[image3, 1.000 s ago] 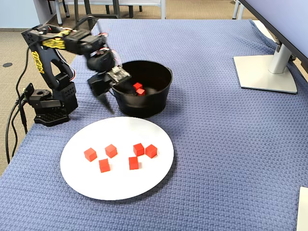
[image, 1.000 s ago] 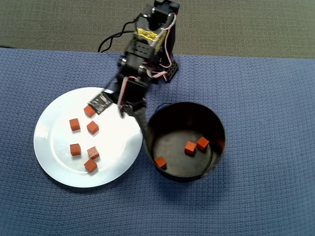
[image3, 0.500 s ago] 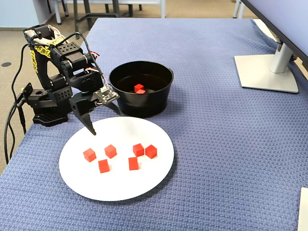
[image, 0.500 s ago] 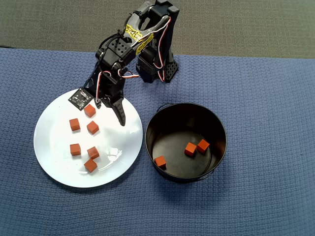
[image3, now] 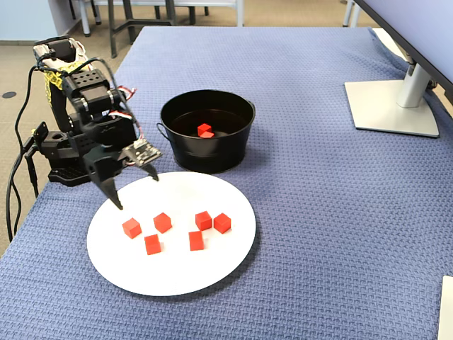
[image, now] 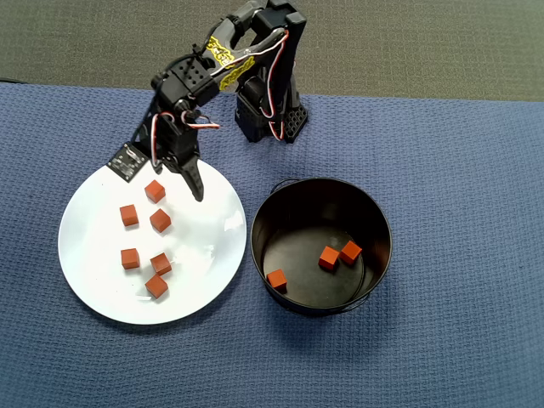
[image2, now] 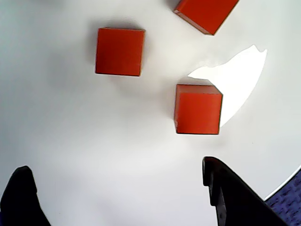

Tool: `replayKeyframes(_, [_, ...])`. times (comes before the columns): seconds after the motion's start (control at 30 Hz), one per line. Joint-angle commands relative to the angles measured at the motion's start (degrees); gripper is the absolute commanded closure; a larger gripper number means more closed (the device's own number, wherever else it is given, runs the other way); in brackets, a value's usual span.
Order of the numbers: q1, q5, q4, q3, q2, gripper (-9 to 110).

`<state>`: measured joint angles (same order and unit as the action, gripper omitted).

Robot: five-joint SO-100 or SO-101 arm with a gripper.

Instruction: Pick up the red cubes from the white plate and place them in the black recipient

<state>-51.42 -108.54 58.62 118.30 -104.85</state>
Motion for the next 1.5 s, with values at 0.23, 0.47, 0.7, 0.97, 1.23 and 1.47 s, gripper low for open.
replayKeyframes(0.23, [-5.7, -5.4, -6.7, -4.9, 9.3, 62])
replayKeyframes(0.47, [-6.4, -4.0, -10.2, -5.9, 14.5, 64])
replayKeyframes(0.7, [-5.0, -1.2, -13.1, -5.5, 17.1, 72])
replayKeyframes(0.97, [-3.9, 1.3, -14.1, -6.2, 17.6, 101])
replayKeyframes(1.23, [0.4, 11.5, -10.6, -5.8, 10.2, 101])
replayKeyframes(1.47, [9.1, 35.0, 4.5, -10.5, -4.3, 101])
